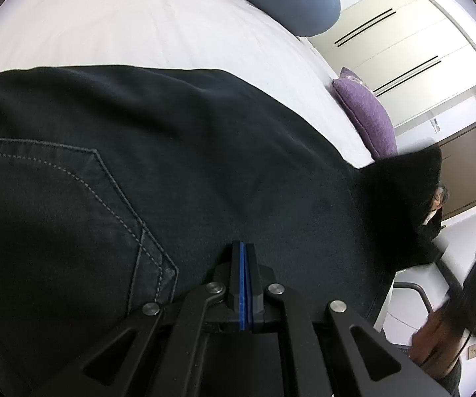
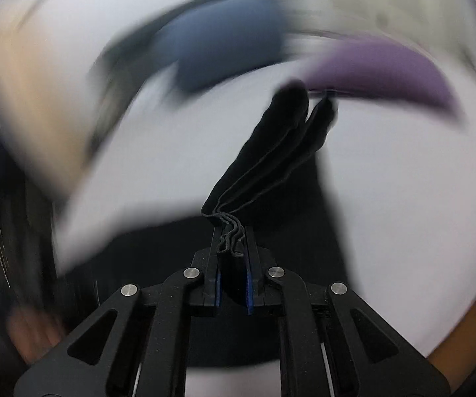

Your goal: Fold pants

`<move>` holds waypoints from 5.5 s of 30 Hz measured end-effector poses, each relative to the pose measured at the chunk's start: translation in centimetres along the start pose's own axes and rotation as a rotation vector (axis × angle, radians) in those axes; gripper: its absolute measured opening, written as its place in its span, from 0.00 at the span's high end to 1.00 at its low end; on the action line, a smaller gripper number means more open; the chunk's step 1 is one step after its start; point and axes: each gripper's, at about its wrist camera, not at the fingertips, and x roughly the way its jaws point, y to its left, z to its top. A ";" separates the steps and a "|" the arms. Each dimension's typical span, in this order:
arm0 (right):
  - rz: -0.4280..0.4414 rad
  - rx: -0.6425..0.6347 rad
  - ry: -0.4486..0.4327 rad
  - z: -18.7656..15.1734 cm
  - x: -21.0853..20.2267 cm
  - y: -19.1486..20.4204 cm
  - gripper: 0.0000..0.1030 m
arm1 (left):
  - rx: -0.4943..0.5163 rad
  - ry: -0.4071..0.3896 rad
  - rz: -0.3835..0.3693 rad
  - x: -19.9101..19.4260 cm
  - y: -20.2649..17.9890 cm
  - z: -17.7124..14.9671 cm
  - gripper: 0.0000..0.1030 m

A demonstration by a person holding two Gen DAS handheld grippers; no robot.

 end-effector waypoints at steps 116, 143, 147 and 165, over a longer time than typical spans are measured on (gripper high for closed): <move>0.778 0.681 0.405 9.2 23.3 -8.0 0.86 | 0.296 0.120 0.227 -0.6 -3.0 1.9 0.86; 0.717 0.477 0.500 -0.8 12.9 -9.9 0.87 | 0.313 0.094 0.264 -0.6 -3.6 0.9 0.86; 0.714 0.511 0.486 -2.6 10.7 -11.1 0.87 | 0.306 0.088 0.260 -0.6 -3.6 0.7 0.86; 0.891 0.539 0.155 2.1 4.9 -6.7 0.30 | -0.117 -0.424 0.144 -21.5 2.1 -10.4 0.09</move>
